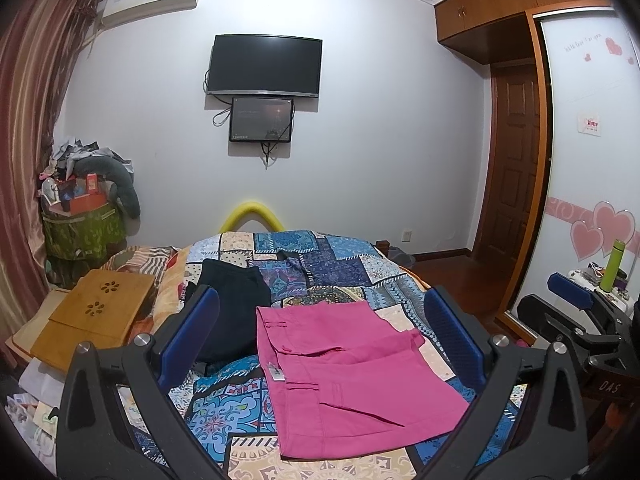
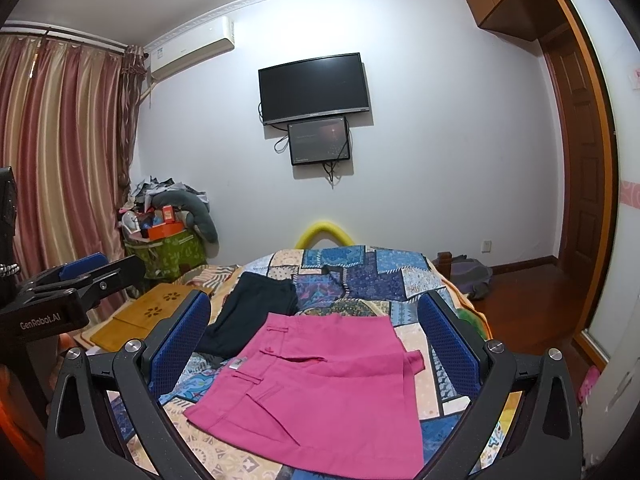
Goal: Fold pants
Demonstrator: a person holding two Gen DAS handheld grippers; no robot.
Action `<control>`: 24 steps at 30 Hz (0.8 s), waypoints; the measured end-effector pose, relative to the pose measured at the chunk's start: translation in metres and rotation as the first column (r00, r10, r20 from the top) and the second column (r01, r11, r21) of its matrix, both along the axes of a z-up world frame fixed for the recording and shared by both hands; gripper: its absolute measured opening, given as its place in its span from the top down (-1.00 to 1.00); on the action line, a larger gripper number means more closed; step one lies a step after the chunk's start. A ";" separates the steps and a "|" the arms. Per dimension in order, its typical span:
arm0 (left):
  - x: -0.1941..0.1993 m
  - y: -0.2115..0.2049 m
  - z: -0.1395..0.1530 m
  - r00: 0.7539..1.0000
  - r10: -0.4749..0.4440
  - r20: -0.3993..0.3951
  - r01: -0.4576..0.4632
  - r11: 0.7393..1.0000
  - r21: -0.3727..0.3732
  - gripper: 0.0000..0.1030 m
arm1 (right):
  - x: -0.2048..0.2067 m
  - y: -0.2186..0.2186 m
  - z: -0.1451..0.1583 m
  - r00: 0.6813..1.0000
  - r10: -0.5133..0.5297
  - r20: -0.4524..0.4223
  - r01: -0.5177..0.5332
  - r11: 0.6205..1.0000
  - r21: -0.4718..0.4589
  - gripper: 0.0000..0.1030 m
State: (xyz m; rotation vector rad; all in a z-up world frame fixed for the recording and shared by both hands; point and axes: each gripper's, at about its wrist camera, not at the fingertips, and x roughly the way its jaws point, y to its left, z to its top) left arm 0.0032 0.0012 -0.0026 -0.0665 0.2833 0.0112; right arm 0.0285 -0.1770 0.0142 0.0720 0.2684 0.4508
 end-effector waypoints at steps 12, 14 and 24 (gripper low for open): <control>-0.003 -0.001 0.000 1.000 -0.005 0.003 0.005 1.000 -0.001 -1.00 | -0.002 -0.001 -0.001 1.000 -0.003 -0.001 0.003 1.000 0.000 -1.00; -0.003 -0.001 0.001 1.000 -0.007 0.002 0.007 1.000 -0.001 -1.00 | -0.002 -0.001 -0.001 1.000 -0.004 0.000 0.004 1.000 0.000 -1.00; -0.003 -0.001 0.001 1.000 -0.007 0.001 0.007 1.000 -0.001 -1.00 | -0.003 -0.001 0.002 1.000 -0.007 0.004 0.007 1.000 0.002 -1.00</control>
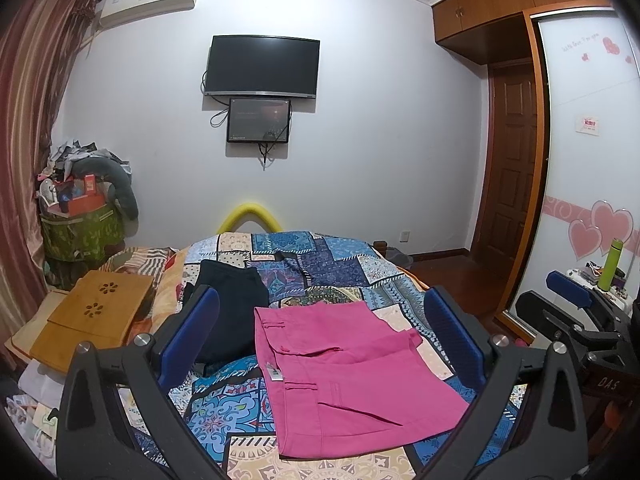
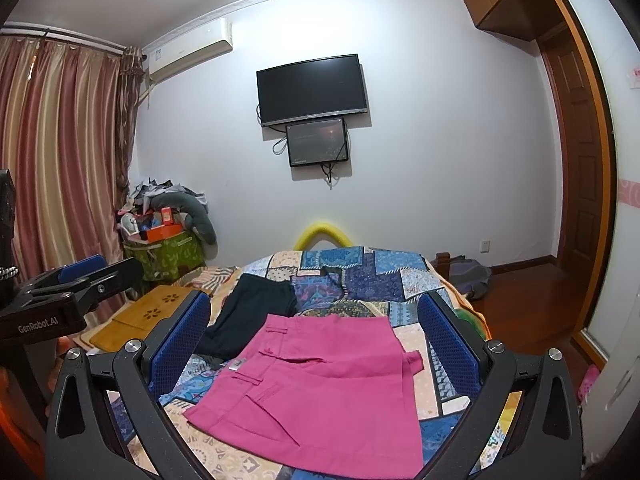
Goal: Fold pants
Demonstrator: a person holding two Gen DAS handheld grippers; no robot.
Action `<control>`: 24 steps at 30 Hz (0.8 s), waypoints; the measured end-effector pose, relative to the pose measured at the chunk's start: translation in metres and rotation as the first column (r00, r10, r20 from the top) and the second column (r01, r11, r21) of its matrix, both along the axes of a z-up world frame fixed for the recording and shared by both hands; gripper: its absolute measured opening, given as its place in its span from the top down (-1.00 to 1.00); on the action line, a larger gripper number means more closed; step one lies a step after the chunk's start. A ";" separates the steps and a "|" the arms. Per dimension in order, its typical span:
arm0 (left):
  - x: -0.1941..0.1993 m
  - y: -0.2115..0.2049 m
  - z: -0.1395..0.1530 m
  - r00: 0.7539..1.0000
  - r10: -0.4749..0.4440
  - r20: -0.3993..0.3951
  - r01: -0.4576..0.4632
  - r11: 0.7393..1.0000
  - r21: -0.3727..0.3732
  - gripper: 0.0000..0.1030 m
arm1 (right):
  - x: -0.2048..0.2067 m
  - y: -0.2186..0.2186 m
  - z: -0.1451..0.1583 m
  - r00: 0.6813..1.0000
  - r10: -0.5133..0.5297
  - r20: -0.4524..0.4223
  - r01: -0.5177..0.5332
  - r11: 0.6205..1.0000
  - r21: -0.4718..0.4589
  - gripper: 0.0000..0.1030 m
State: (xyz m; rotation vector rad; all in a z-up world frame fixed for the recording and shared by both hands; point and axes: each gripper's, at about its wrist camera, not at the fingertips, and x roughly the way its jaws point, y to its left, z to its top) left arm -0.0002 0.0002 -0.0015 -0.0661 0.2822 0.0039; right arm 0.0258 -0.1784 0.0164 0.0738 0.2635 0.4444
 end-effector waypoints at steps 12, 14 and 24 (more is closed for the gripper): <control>0.003 -0.001 0.000 1.000 -0.004 0.002 0.004 1.000 0.011 -1.00 | 0.001 0.001 0.000 1.000 -0.003 -0.003 0.003 1.000 0.002 -1.00; 0.007 -0.002 -0.001 1.000 -0.003 -0.004 0.003 1.000 0.018 -1.00 | 0.001 0.001 0.000 1.000 -0.003 -0.006 0.003 1.000 0.001 -1.00; 0.060 0.006 -0.029 0.993 0.031 -0.110 -0.028 0.999 0.036 -1.00 | 0.032 -0.007 -0.019 0.998 -0.022 -0.062 0.020 1.000 -0.022 -1.00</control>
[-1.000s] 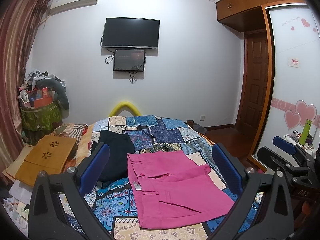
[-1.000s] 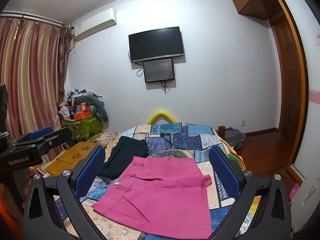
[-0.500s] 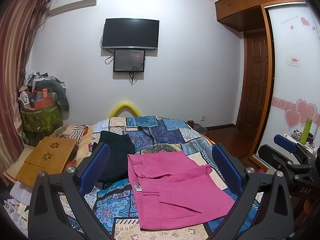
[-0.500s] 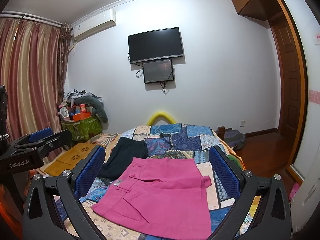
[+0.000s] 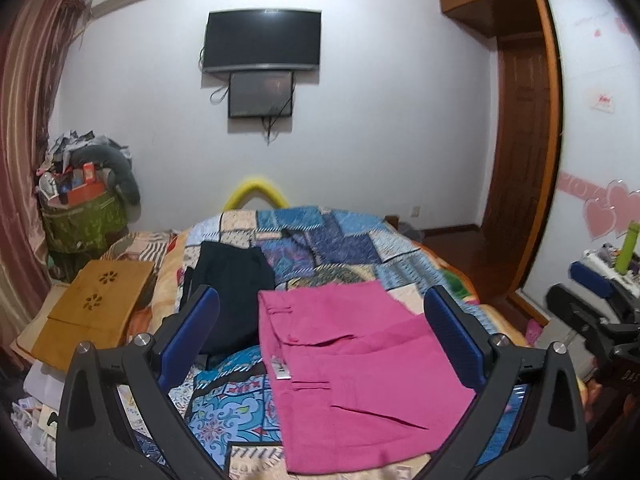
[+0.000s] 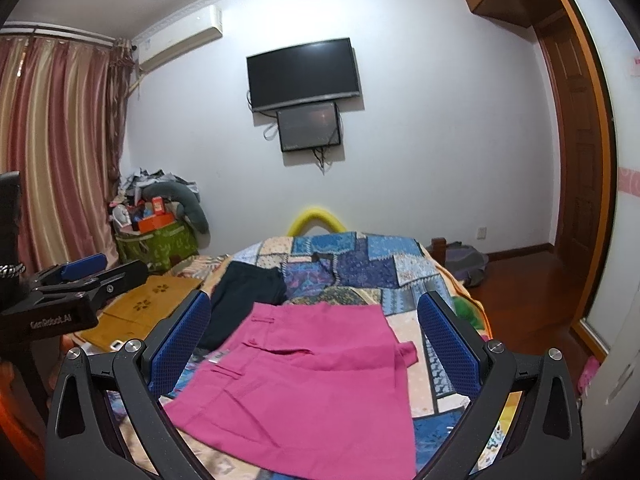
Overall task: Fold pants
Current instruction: 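Lower both grippers to the pink pants' leg hems and close on them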
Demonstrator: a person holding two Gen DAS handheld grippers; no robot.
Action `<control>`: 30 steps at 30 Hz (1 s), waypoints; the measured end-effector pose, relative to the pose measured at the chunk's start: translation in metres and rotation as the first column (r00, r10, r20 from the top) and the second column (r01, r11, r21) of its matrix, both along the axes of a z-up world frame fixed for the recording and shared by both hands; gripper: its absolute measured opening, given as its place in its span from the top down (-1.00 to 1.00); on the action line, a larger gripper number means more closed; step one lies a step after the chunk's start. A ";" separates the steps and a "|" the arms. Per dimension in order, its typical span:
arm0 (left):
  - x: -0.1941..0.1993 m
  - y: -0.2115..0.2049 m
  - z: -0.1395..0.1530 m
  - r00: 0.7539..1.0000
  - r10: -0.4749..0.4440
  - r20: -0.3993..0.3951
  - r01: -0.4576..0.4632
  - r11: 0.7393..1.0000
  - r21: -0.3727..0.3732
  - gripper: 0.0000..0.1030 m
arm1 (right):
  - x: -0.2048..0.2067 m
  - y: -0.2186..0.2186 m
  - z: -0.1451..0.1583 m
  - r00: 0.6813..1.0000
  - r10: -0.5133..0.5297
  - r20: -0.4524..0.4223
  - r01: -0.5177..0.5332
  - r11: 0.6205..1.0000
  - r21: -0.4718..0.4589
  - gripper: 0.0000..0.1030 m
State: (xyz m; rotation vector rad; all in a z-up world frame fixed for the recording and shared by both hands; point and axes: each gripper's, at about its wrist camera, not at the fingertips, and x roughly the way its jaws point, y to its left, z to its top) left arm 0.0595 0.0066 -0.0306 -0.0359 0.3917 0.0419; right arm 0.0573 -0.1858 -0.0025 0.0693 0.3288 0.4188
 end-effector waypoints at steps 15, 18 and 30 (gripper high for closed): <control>0.142 0.049 -0.101 0.914 0.014 -0.405 -0.031 0.999 -0.036 -0.59 | 0.105 -0.036 -0.087 0.951 -0.034 -0.306 0.016 0.998 -0.061 -0.78; 0.166 0.055 -0.121 0.875 0.006 -0.485 -0.023 0.999 -0.029 -0.37 | 0.127 -0.042 -0.103 0.925 -0.018 -0.380 -0.007 0.998 -0.064 -0.63; 0.214 0.055 -0.178 0.717 -0.101 -0.690 0.068 0.995 -0.075 -0.02 | 0.177 -0.031 -0.147 0.833 0.087 -0.547 -0.150 0.986 -0.071 -0.18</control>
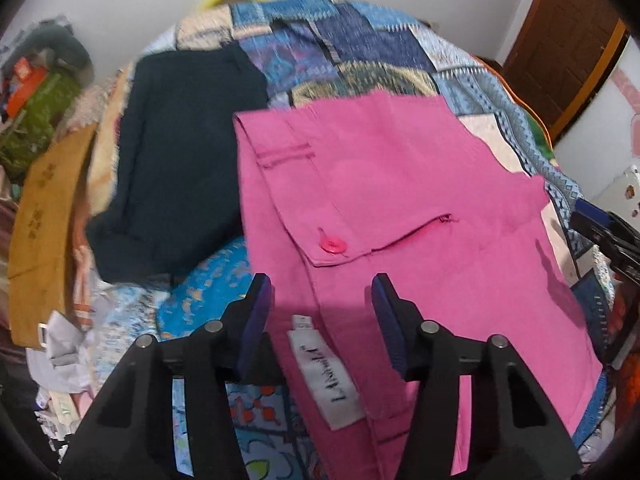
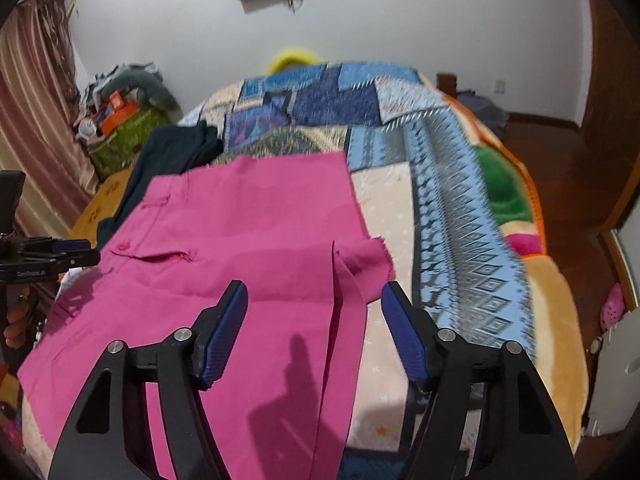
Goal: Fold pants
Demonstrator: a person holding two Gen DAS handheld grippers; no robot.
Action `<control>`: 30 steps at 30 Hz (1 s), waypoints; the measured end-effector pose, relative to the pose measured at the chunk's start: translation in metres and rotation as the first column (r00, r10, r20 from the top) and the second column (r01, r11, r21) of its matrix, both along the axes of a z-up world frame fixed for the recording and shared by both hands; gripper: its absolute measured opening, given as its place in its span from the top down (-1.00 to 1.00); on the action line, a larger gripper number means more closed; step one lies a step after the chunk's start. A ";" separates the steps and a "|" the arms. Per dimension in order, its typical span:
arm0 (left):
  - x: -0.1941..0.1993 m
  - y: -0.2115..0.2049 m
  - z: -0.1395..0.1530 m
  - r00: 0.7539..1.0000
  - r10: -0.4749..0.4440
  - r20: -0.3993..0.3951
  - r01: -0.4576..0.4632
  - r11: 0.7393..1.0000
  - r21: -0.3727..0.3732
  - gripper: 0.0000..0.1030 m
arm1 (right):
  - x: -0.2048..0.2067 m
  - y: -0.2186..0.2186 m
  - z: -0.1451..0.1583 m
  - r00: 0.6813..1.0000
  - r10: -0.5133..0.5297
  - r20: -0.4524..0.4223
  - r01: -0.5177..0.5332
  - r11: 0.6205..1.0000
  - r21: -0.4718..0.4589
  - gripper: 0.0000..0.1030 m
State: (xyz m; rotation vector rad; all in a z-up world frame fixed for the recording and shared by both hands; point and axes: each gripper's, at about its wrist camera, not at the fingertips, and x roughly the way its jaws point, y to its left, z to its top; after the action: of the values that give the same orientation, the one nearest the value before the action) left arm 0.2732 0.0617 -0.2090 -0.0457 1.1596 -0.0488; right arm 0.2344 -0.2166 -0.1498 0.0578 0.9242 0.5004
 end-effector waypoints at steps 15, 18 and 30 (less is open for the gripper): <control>0.026 0.007 -0.024 0.986 -0.083 -0.142 0.058 0.984 -0.167 0.42 | 0.043 0.016 -0.031 0.992 0.078 -0.104 -0.081 0.996 -0.027 0.21; 0.025 0.005 -0.025 0.986 -0.090 -0.142 0.065 0.983 -0.171 0.62 | 0.048 0.019 -0.036 0.989 0.089 -0.122 -0.093 0.995 -0.030 0.51; 0.010 0.012 -0.023 0.998 -0.015 -0.065 0.012 0.998 -0.054 0.87 | 0.046 0.033 -0.044 0.990 0.110 -0.094 -0.122 0.983 -0.138 0.86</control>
State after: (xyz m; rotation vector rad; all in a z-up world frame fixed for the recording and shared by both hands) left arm 0.2830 0.0738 -0.2317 -0.0875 1.2237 -0.0909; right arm 0.2803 -0.1838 -0.1940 -0.1062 1.0499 0.5411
